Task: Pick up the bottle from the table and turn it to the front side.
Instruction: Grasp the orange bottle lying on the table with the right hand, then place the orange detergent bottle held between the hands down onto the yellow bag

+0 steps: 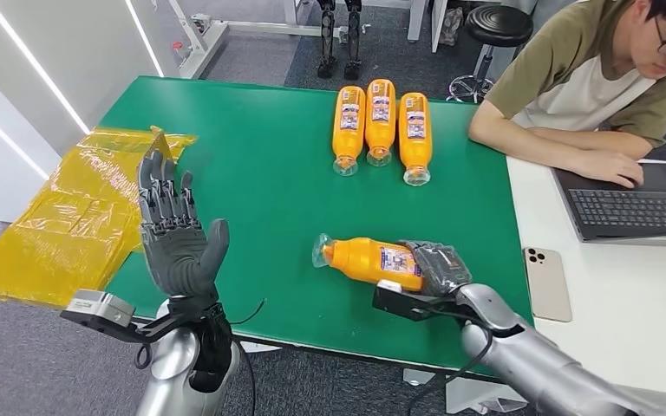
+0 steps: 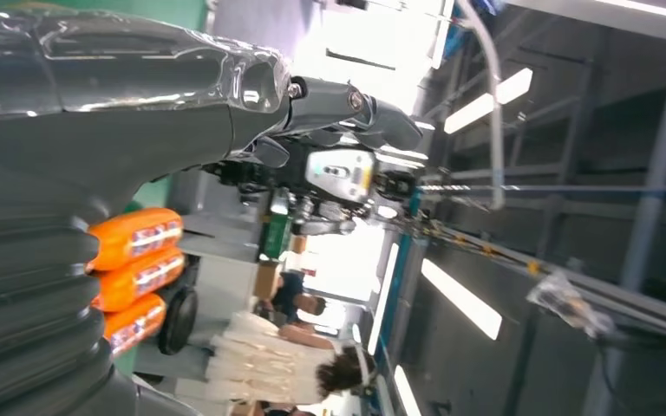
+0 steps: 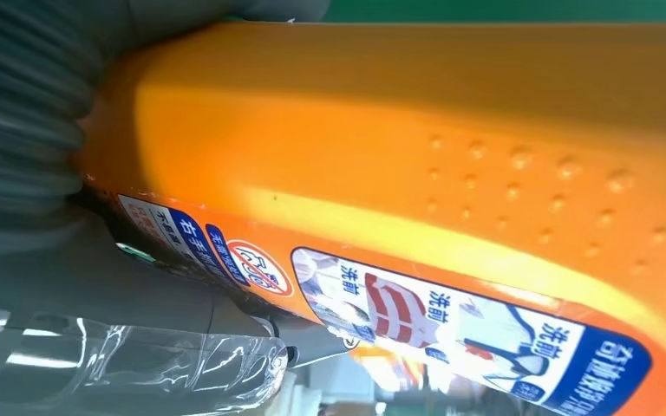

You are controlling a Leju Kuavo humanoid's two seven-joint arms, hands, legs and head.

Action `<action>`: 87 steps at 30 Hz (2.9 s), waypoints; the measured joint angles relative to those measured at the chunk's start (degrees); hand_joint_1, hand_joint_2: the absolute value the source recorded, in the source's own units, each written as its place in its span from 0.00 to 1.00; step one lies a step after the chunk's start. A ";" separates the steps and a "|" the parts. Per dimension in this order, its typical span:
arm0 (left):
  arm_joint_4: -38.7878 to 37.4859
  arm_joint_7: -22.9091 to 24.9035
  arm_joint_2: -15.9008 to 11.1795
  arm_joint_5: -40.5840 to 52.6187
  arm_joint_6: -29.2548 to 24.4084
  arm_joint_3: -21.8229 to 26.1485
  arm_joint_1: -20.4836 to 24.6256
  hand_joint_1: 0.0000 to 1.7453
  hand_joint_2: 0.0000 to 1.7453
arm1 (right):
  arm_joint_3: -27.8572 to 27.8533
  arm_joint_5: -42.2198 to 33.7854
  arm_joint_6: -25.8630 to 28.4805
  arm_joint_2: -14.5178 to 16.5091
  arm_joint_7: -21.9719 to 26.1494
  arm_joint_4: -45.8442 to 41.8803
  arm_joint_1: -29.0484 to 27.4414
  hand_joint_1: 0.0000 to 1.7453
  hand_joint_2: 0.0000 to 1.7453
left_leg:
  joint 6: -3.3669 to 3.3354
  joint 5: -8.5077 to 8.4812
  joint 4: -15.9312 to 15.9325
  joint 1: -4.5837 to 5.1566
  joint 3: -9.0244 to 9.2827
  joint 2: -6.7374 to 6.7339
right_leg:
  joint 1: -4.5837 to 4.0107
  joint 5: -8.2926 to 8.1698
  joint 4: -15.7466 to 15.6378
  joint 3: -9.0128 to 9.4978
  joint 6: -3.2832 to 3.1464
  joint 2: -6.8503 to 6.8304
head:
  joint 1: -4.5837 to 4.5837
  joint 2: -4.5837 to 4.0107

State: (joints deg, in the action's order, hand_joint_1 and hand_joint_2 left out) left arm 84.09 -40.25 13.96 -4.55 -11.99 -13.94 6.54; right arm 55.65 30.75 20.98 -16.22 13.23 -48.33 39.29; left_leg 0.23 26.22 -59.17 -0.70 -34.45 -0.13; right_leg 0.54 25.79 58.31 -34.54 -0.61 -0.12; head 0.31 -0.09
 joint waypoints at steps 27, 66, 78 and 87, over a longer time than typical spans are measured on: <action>-22.82 1.99 0.89 2.81 13.41 -7.82 6.74 0.00 1.00 | -21.97 5.65 8.55 15.85 7.77 -11.20 -19.03 1.00 1.00 | 0.00 0.00 0.02 0.02 -0.08 0.03 | 0.01 0.01 -0.01 -0.03 0.00 -0.02 | 0.00 0.00; -19.94 4.21 0.81 11.22 4.63 -7.31 6.31 1.00 1.00 | -22.96 -3.16 13.38 18.43 17.95 -19.88 -24.95 0.00 1.00 | 0.00 0.00 0.03 0.02 -0.11 0.05 | 0.01 0.02 -0.02 -0.04 0.01 -0.04 | 0.00 0.00; -12.96 15.79 -5.21 46.48 -21.17 -4.29 7.22 1.00 1.00 | -22.96 -9.49 18.11 18.77 26.13 -34.82 -35.06 0.00 1.00 | 0.03 -0.02 0.07 0.00 -0.09 0.04 | 0.00 0.09 0.00 -0.05 0.01 -0.04 | 0.01 0.00; -28.68 26.41 -20.69 72.02 -21.53 -3.51 23.46 1.00 1.00 | -24.84 -11.09 18.12 18.80 26.85 -41.26 -38.32 0.00 1.00 | 0.34 -0.23 0.08 -0.03 -0.02 -0.05 | -0.02 -0.06 0.13 -0.15 -0.19 0.09 | 0.02 0.00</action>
State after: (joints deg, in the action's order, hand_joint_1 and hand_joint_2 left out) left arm 55.41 -13.85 -6.73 67.46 -33.52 -17.45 30.00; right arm 30.81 19.67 39.10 2.58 40.07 -89.58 0.97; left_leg 0.57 25.99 -59.09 -0.73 -34.48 -0.17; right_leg 0.52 25.73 58.44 -34.69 -0.80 -0.03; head 0.33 -0.09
